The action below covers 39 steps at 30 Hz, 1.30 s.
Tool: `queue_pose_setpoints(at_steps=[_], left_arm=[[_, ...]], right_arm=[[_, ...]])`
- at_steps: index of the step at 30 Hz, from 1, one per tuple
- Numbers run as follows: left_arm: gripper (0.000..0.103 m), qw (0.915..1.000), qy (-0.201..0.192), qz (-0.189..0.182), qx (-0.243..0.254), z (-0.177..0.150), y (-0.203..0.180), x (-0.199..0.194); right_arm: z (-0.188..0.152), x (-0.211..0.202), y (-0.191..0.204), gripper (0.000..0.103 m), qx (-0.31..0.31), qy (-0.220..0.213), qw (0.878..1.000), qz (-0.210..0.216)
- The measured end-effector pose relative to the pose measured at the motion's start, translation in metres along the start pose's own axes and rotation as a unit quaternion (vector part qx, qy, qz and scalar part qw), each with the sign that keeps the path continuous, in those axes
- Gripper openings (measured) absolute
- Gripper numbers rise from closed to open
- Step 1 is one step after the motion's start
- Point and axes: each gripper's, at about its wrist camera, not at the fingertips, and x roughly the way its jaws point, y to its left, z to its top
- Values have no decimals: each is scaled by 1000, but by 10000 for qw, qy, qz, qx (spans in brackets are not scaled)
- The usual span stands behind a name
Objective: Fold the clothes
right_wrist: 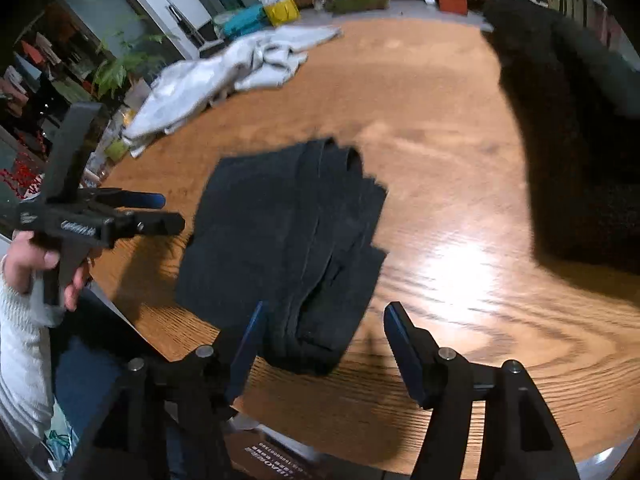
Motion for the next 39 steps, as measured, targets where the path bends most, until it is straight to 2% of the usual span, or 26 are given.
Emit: queue_pose_setpoints(at_steps=[3,6,11,14,15,17,19,21,23,25,28,30,31,35,39], left_arm=[[103,9997,-57,258,7,18,6,1],[103,9996,-19,260,76,24,12,5],[103,9998,62,143,102,30,11,23],[103,9998,64,116,150,28,14,33],[103,9996,32,148,219,26,15,30],[103,9994,-20,187,281,25,16,27],[103,9996,11,135,235,26,20,25],[103,9999,114,-24,93,42,18,34],[103,9999,98,-94,-42,36,28,22],[103,9999,27,-91,-131,26,36,8],[103,9997,-47,-153,-185,12,38,-7],[103,9996,-90,-203,-145,3,36,-15],[103,9997,-104,-218,-100,0,34,-17],[103,9994,-80,-337,77,-16,19,-22],[103,9988,-35,-439,236,-17,6,-16]], right_arm=[[21,-12,-3,76,88,-122,9995,-295],[51,-1,-1,76,170,-96,9974,-699],[90,48,6,74,169,217,9945,-1012],[89,78,-1,64,183,542,9929,-1039],[88,83,-5,64,178,582,9929,-1020],[85,88,-12,65,153,543,9938,-960],[84,89,-18,74,214,517,9942,-915],[83,83,-26,76,365,487,9950,-795],[77,66,-35,75,610,372,9951,-690],[64,42,-37,70,728,171,9948,-686],[35,10,-32,64,768,11,9962,-403],[17,-1,-27,47,840,78,9964,-7],[9,-2,-27,44,926,165,9954,178],[-15,6,-35,49,1626,556,9811,892],[-34,24,-43,66,2322,994,9547,1573]])
